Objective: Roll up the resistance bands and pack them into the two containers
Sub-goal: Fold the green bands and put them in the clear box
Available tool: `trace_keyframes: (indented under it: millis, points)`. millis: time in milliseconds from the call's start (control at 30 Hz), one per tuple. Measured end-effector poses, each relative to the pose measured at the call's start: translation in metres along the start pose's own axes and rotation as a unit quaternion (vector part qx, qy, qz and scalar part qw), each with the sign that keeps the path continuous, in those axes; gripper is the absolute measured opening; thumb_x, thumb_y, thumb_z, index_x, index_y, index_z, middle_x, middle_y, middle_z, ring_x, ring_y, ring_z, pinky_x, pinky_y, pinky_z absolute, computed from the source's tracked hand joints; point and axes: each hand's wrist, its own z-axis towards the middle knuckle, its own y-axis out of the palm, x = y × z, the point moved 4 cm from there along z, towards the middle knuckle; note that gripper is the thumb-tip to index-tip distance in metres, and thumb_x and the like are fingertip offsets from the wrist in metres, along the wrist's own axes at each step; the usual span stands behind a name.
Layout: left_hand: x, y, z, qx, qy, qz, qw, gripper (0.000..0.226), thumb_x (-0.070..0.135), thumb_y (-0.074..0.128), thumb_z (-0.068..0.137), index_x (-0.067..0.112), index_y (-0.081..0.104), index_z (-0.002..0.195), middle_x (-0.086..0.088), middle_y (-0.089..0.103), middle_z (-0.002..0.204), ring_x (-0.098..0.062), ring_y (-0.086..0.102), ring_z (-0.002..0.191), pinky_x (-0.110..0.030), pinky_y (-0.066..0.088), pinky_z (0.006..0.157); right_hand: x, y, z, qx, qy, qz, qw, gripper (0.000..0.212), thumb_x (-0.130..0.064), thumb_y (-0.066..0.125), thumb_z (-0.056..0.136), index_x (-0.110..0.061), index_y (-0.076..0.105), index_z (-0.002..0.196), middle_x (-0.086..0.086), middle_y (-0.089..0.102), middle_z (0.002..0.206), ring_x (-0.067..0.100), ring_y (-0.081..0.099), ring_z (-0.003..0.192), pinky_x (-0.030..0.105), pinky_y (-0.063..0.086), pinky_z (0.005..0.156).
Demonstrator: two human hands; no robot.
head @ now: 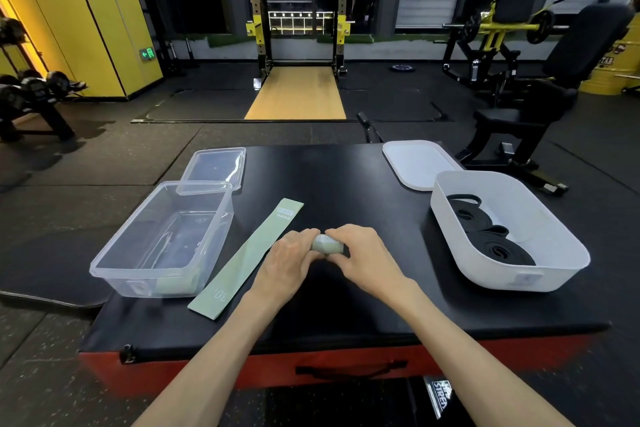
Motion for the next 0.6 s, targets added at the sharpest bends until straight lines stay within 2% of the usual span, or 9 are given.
trace_keyframes:
  millis: [67,133,233,333,433,500,600]
  points:
    - [-0.001,0.001,0.001,-0.013,-0.012,-0.003,1.0,0.018,0.016,0.064,0.088,0.006,0.059,0.103,-0.001,0.052,0.074,-0.019,0.047,0.071,-0.037,0.044,0.072,-0.001,0.001,-0.003,0.011,0.006,-0.009,1.0,0.005,-0.018,0.064,0.082,-0.014,0.059,0.082,-0.002,0.055,0.075,0.016,0.05,0.071,0.032,0.045,0.065]
    - [-0.001,0.006,-0.002,-0.026,-0.051,-0.019,0.998,0.036,0.019,0.064,0.089,0.008,0.056,0.122,-0.007,0.062,0.09,-0.025,0.055,0.085,-0.034,0.043,0.081,-0.002,0.001,-0.004,0.004,0.014,-0.026,1.0,0.008,-0.017,0.062,0.083,-0.013,0.057,0.078,-0.001,0.052,0.071,0.018,0.048,0.066,0.034,0.045,0.063]
    - [0.001,0.013,-0.011,-0.029,-0.137,-0.07,0.988,0.061,0.027,0.061,0.089,0.015,0.036,0.144,-0.006,0.06,0.117,-0.024,0.051,0.111,-0.028,0.038,0.093,-0.001,0.0,-0.004,-0.008,0.032,-0.054,0.998,0.009,-0.016,0.06,0.083,-0.009,0.056,0.079,0.004,0.053,0.07,0.022,0.048,0.067,0.037,0.044,0.064]
    - [0.007,0.023,-0.017,-0.039,-0.182,-0.097,0.978,0.072,0.037,0.066,0.08,0.015,0.036,0.142,-0.004,0.059,0.114,-0.022,0.049,0.114,-0.024,0.038,0.086,0.0,0.001,-0.004,-0.016,0.066,-0.039,0.997,0.012,-0.014,0.056,0.081,-0.005,0.053,0.074,0.007,0.051,0.064,0.023,0.044,0.063,0.038,0.042,0.059]
    - [0.01,0.024,-0.018,-0.02,-0.206,-0.102,0.973,0.079,0.041,0.072,0.073,0.013,0.039,0.138,-0.003,0.058,0.114,-0.019,0.046,0.114,-0.024,0.038,0.09,-0.003,0.004,-0.003,-0.023,0.11,0.033,0.993,0.011,-0.012,0.053,0.075,-0.005,0.056,0.067,0.014,0.05,0.056,0.019,0.033,0.052,0.037,0.038,0.05]
    - [0.013,0.019,-0.015,-0.003,-0.215,-0.084,0.973,0.074,0.035,0.069,0.076,0.01,0.039,0.138,-0.003,0.057,0.112,-0.02,0.046,0.113,-0.02,0.034,0.083,-0.004,0.004,-0.001,-0.022,0.133,0.083,0.987,0.012,-0.014,0.054,0.07,-0.008,0.057,0.06,0.016,0.047,0.054,0.016,0.027,0.05,0.033,0.032,0.046]
    - [0.015,0.012,-0.009,0.025,-0.2,-0.047,0.978,0.058,0.03,0.065,0.077,0.006,0.048,0.126,-0.003,0.06,0.097,-0.024,0.053,0.1,-0.019,0.028,0.071,-0.008,0.001,0.005,-0.021,0.153,0.107,0.982,0.016,-0.016,0.061,0.064,-0.005,0.053,0.056,0.006,0.031,0.05,0.014,0.021,0.053,0.029,0.025,0.046]
